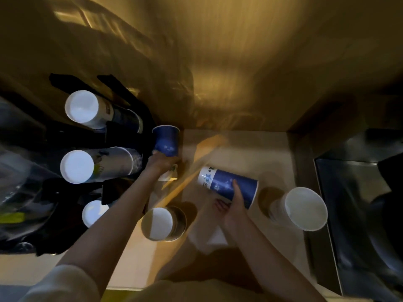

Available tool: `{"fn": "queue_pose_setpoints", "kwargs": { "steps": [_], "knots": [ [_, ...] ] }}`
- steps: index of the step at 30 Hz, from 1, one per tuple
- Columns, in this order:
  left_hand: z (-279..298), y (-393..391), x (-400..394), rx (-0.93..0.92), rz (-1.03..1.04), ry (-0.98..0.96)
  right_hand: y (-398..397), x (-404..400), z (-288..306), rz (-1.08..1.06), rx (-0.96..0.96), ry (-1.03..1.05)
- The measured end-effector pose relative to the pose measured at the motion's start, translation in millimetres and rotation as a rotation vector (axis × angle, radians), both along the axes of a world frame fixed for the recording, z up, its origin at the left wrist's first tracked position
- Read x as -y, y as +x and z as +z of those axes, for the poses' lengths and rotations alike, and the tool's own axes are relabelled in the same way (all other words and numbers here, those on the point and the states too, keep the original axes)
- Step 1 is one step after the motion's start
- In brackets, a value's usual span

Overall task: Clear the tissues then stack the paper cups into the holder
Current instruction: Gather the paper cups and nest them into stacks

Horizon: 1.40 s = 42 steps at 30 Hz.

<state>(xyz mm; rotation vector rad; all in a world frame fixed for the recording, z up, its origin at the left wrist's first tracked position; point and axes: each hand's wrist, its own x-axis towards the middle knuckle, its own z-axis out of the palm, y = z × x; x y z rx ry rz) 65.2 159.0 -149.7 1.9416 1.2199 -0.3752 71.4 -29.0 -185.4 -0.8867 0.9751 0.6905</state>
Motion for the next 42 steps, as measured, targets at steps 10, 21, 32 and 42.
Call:
{"fn": "queue_pose_setpoints", "kwargs": {
  "steps": [10,21,32,42],
  "knots": [
    [-17.2,-8.0,-3.8,-0.013,0.053,-0.043,18.0,-2.4,-17.4,-0.049,0.006,-0.089],
    [34.3,-4.7,28.4,0.371,-0.013,-0.385,42.3,16.6,21.7,0.169,0.531,-0.359],
    [15.9,-41.6,130.3,0.555,-0.159,-0.212,39.0,79.3,124.7,0.266,1.144,-0.566],
    [-40.5,-58.3,188.2,0.511,-0.115,-0.119,-4.1,124.1,143.2,0.296,1.36,-0.653]
  ]
}}
